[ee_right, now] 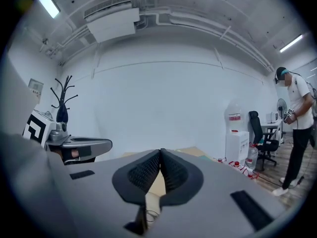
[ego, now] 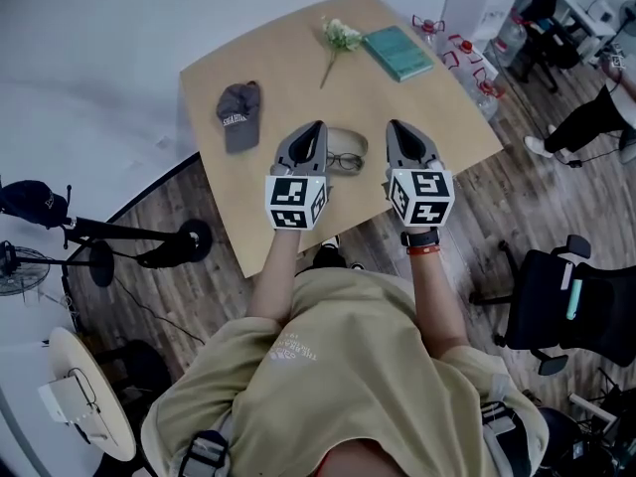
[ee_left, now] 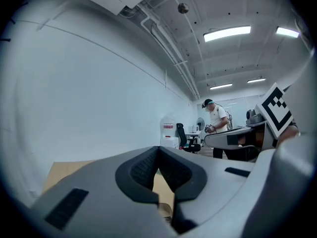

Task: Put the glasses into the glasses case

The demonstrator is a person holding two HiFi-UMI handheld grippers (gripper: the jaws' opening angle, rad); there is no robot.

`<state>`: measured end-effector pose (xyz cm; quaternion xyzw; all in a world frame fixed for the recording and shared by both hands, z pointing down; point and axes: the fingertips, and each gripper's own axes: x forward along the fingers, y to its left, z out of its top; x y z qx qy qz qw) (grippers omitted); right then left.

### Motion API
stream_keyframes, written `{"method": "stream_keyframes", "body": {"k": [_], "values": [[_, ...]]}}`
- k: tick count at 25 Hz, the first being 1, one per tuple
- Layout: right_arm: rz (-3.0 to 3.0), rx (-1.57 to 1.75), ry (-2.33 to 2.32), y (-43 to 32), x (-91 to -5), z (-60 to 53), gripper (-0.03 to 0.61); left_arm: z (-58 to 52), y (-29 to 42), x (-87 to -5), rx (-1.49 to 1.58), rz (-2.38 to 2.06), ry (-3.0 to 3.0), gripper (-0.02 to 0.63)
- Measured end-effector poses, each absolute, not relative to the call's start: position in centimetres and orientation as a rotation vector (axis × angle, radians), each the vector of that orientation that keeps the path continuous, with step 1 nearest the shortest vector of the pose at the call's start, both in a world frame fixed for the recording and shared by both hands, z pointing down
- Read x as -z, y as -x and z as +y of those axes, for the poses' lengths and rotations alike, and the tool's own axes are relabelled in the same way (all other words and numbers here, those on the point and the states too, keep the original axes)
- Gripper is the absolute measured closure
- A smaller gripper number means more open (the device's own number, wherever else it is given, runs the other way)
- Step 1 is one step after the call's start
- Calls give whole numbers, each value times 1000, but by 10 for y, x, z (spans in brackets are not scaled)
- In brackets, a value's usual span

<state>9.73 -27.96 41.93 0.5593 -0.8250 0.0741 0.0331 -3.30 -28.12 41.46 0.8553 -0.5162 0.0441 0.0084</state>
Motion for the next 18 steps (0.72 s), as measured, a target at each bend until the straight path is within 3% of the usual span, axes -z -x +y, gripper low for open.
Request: {"method": "stream_keyframes", "body": {"k": [18], "values": [[-2564, -341, -1724, -95, -412, -264, 563, -258, 35, -388, -151, -1587, -2696, 598]]}}
